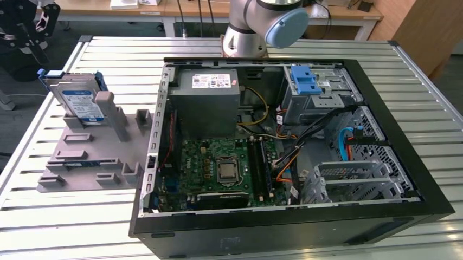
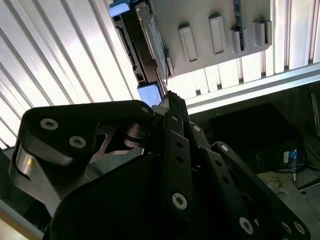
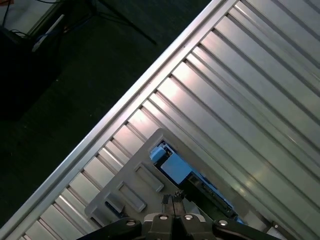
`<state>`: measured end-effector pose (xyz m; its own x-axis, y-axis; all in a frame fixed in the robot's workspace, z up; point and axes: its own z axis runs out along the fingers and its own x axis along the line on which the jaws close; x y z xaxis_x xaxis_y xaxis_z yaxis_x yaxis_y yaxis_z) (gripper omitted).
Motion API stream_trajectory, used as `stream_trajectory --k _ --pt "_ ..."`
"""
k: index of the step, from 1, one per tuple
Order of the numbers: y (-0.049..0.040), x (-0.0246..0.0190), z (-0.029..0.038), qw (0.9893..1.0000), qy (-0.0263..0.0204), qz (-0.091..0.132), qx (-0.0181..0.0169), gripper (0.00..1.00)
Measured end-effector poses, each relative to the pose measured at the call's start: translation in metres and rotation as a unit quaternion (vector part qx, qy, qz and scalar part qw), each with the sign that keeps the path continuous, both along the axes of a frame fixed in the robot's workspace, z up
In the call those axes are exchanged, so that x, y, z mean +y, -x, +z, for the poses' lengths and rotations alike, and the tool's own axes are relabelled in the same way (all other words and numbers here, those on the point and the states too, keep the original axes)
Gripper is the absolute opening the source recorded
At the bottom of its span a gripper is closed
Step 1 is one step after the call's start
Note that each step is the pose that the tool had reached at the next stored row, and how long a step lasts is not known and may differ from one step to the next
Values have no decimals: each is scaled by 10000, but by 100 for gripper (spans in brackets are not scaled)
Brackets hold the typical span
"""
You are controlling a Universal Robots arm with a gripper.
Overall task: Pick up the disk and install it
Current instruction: 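Pick up the disk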
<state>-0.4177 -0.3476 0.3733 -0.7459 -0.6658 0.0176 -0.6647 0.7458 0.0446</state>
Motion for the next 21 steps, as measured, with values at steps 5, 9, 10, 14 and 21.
stream_trajectory --k 5,9,10,14,21 --pt "0 0 0 9994 0 335 0 11" --pt "0 0 -1 9976 0 694 0 11" --pt "0 0 -1 9969 0 784 0 11" --pt "0 0 -5 9936 2 1134 -11 11" --pt "0 0 -35 9881 -8 1538 -103 11"
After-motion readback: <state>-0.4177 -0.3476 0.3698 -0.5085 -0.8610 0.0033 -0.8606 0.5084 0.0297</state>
